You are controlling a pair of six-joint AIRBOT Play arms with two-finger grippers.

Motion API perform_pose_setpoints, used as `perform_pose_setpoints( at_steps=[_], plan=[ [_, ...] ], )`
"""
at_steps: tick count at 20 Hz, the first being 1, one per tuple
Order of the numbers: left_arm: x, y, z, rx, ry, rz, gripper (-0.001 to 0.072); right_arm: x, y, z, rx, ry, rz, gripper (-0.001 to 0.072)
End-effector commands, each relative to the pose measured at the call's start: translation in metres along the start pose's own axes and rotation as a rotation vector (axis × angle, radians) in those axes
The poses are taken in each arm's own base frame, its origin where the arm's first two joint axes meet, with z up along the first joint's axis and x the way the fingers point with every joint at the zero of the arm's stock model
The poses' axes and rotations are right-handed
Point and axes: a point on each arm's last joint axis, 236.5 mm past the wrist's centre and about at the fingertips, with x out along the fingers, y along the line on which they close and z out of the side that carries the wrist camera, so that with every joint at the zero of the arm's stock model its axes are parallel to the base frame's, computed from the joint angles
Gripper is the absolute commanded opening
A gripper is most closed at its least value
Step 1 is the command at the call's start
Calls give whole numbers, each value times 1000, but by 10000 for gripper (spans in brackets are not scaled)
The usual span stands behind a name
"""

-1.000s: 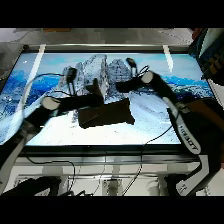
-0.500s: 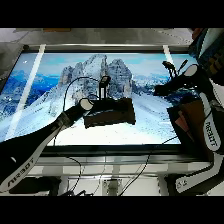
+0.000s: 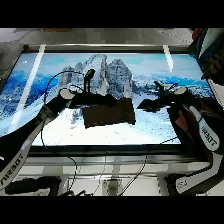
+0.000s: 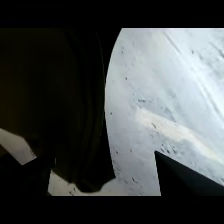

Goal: Fold the clothes and pants, and hang the long-sleeved shirts on hangers.

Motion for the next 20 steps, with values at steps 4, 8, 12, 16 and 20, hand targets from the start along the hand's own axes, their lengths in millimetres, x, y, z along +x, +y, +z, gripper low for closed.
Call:
perform_pose_setpoints(
  at_steps=[4,8,12,16,20],
  plan=[
    [-9,4,-2,38,20,-17,708,89,63,-12,97,-10,51,681],
    [-20,20,5,50,6,24,707,117,92,-18,0,-15,27,490],
    [-57,70,3,177,62,228,564,104,116,18,-91,-99,35,12],
    [-145,109,36,361,20,500,468,28,132,73,-234,-203,8,10],
    [-256,117,76,506,-103,782,468,-109,135,114,-320,-377,-59,10]
  ],
)
